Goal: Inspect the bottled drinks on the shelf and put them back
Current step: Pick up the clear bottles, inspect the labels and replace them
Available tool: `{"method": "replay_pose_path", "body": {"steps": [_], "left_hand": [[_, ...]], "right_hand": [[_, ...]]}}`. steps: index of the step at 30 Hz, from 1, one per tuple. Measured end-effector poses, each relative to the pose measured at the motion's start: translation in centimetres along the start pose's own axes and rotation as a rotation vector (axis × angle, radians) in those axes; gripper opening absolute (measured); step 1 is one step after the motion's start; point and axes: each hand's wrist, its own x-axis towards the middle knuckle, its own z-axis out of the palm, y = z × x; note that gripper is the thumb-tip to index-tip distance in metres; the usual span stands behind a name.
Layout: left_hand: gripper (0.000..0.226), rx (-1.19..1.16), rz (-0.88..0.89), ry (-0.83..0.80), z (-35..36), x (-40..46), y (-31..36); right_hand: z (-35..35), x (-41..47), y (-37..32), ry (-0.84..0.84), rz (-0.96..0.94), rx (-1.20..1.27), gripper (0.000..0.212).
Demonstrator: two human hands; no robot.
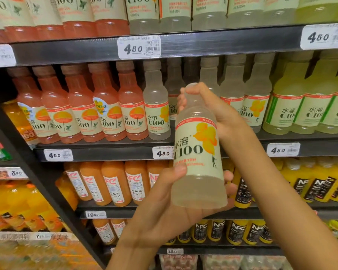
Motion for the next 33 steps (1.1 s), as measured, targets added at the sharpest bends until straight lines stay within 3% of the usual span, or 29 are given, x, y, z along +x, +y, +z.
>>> {"method": "replay_pose_path", "body": {"steps": [3,7,11,14,18,21,24,27,29,33], "left_hand": [[0.063,0.098,0.002,0.048,-0.8,-0.1,0.0],[0.065,0.616,0.107,0.304,-1.5,-0.4,0.9],[0.055,0.967,0.199,0.331,-1.7,0.2,1.5],[0.059,1.007,0.31,0.363,-2.5,0.8,0.8],[0.074,1.131,0.46,0.448,-3.7,2.1,0.2],[0.078,1.225,0.543,0.502,-4.4,2.8,0.0],[0.078,1.281,0.612,0.525,-4.7,3.1,0.3],[0.081,1.315,0.635,0.554,-4.7,3.6,0.7],[0.084,1.316,0.642,0.56,-4.8,4.1,0.8],[0.077,1.301,0.618,0.54,-5.1,4.5,0.9]], "right_hand": [[1.2,-0.6,-0.7,-0.013,-0.186,-0.087,0.006],[1.8,-1.7,-0.9,-0.075,-0.393,-0.199,0.017],[1.5,-2.4,-0.7,-0.051,-0.673,-0.565,0.016],[1.4,-2.7,-0.4,-0.036,-0.636,-0.683,0.031],[0.8,-3.6,0.1,-0.118,-0.546,-0.638,0.055],[0.6,-4.2,0.6,-0.212,-0.578,-0.63,0.044],[0.4,-4.6,0.5,-0.348,-0.614,-0.619,0.052],[0.5,-4.8,0.5,-0.438,-0.67,-0.614,0.038],[0.5,-4.9,0.7,-0.466,-0.702,-0.629,0.021],[0.6,-5.0,1.0,-0.473,-0.749,-0.662,0.019]]}}
